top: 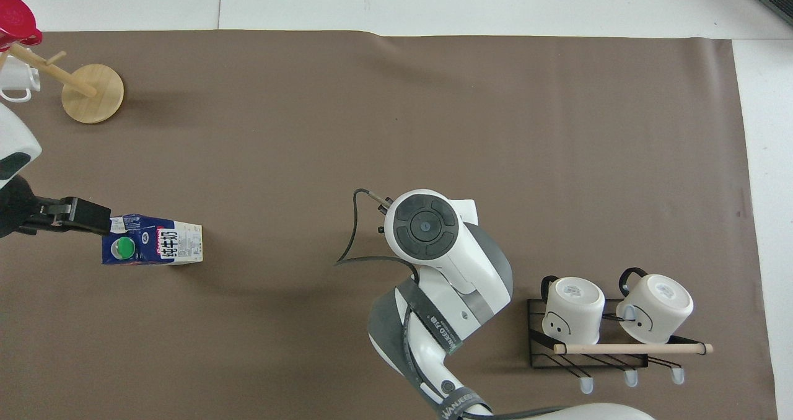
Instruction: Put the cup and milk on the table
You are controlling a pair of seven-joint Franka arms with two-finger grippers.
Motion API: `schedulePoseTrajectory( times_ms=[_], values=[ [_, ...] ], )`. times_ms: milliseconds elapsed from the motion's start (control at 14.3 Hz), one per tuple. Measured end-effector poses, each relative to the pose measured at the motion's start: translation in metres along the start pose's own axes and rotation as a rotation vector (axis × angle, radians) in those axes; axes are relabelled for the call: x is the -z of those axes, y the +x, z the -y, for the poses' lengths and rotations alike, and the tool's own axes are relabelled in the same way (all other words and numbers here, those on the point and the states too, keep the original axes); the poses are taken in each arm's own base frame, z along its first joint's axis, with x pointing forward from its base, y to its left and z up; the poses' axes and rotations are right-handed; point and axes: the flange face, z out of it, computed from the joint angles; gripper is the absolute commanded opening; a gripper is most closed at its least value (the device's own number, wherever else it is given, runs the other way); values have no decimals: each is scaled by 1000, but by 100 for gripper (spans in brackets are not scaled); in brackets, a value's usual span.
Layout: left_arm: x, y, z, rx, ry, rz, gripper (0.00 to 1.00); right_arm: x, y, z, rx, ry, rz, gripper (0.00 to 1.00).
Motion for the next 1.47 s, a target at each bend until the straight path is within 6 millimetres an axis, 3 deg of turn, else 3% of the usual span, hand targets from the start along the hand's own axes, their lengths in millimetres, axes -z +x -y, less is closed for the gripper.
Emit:
schedulePoseTrajectory(
  times_ms=[420,1191,1331,1401,1471],
  values=[
    [-23,2,3,5,-1,28,100,-11,-3,-8,142,-37,10,0],
    [-60,13,2,4,0,-22,100,-10,-5,-7,159,-35,10,2],
    [-68,14,2,3,0,-23,100,-10,-5,-7,159,-35,10,92],
    [-70,14,2,3,0,-24,100,-10,-5,-7,159,-34,10,100],
    [-74,14,2,3,0,-24,100,-10,-5,-7,159,-34,10,100]
  ],
)
